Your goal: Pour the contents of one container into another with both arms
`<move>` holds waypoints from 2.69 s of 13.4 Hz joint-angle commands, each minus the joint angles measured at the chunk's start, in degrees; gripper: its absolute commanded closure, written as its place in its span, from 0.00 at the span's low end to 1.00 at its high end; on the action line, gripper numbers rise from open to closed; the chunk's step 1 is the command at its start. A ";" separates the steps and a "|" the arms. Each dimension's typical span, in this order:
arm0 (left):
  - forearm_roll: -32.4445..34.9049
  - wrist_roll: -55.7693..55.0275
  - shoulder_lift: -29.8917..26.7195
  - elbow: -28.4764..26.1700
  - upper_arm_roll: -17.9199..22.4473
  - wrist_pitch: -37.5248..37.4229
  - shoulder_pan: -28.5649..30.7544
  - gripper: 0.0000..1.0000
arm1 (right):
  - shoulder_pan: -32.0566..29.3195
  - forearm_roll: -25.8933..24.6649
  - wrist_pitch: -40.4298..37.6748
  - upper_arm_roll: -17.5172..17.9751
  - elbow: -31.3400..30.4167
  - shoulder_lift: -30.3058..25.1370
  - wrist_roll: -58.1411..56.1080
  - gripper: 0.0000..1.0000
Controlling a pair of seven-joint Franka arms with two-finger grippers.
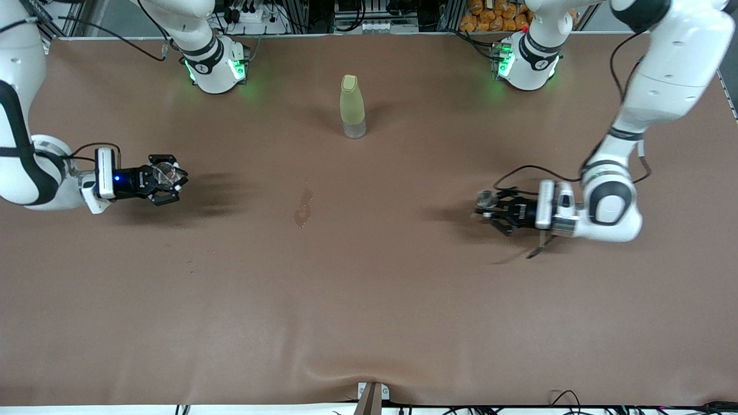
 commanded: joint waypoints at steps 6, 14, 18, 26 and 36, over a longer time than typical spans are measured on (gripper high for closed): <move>8.45 -0.22 0.27 3.66 -0.61 -7.57 14.93 1.00 | -4.70 2.60 -2.97 1.03 8.20 13.43 -9.10 1.00; 13.81 2.15 6.33 8.14 -0.61 -7.92 19.16 1.00 | -3.92 5.33 2.91 1.03 9.08 19.50 -12.18 1.00; 14.16 2.24 8.35 9.37 -0.34 -7.92 19.60 1.00 | -3.39 5.41 6.95 1.03 9.26 21.44 -14.02 1.00; 15.48 3.12 10.73 11.04 -0.08 -7.84 19.60 1.00 | -2.42 6.47 8.54 1.03 9.26 22.23 -14.91 0.92; 15.48 3.38 10.90 11.75 0.01 -7.84 20.91 1.00 | -2.33 6.47 11.01 1.03 9.52 22.06 -15.00 0.32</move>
